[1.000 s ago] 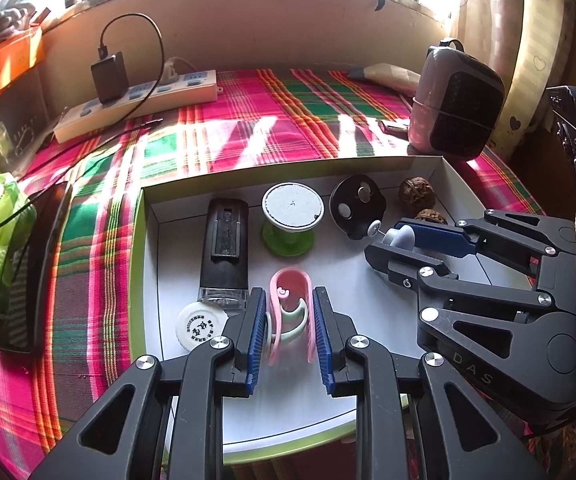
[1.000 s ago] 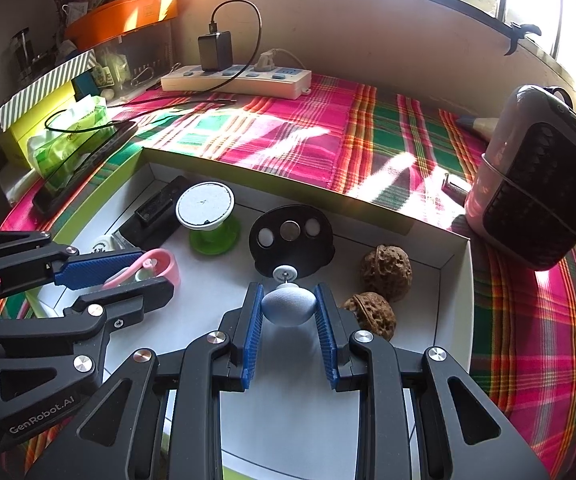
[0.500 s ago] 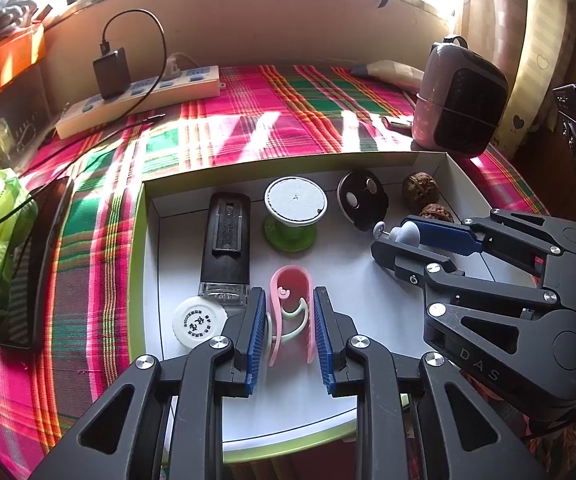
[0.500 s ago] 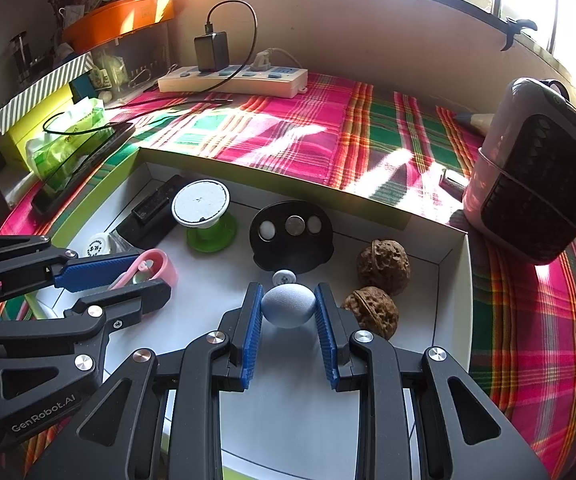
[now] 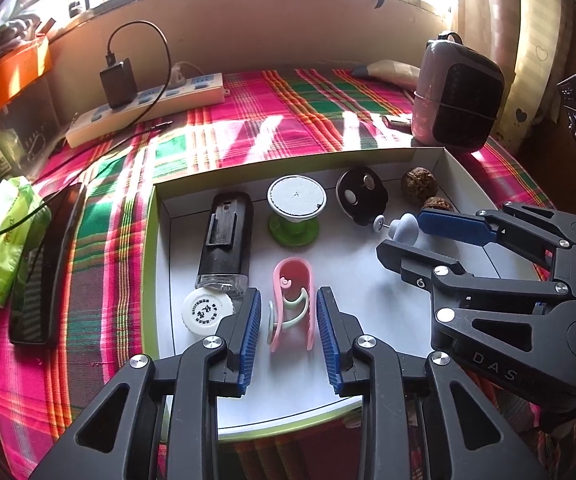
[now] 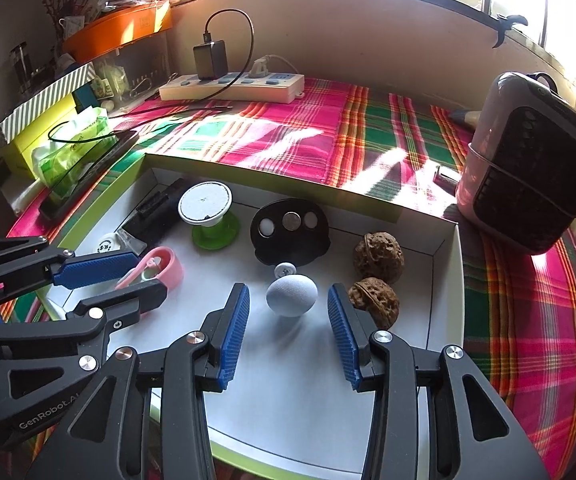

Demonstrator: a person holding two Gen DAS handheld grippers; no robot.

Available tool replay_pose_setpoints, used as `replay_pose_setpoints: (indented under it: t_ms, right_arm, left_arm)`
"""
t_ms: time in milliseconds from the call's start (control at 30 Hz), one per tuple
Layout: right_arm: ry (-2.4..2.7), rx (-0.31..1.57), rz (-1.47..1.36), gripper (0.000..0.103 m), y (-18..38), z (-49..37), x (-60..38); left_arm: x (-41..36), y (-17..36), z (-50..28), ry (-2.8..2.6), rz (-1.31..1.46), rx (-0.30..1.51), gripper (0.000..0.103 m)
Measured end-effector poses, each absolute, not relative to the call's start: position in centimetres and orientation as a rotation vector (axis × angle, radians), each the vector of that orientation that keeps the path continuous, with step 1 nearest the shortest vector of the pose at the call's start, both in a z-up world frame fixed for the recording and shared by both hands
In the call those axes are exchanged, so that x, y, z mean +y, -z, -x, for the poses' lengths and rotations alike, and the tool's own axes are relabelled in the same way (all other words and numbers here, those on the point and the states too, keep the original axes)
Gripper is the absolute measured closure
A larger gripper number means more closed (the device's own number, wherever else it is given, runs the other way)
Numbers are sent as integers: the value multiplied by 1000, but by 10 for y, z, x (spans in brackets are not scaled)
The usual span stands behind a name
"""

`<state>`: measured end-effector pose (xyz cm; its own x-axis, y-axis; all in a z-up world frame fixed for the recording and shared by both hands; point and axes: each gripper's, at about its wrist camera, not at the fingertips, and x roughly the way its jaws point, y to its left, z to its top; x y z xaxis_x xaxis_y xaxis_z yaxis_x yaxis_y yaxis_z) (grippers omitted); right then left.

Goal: Organize objects
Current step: 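Lower the white egg into the tray and open the right tool while the left tool lowers the pink clip, then open the left tool to release the pink clip in the tray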

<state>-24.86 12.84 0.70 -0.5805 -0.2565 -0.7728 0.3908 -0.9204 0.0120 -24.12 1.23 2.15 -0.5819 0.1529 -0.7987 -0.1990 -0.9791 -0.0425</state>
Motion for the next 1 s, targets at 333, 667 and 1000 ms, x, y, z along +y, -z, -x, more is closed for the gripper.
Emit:
replay_pose_setpoints:
  t_ms: [333, 667, 1000]
  right_arm:
    - [2512, 203, -1161, 61, -13, 237, 131]
    - [2527, 181, -1144, 61, -18, 226, 136]
    - [2532, 172, -1124, 61, -23, 214, 138]
  left_arm:
    - [10, -31, 230, -2656, 1303, 78, 76]
    - [9, -37, 217, -2670, 1283, 72, 76]
    - [5, -42, 206, -2688, 1271, 52, 76]
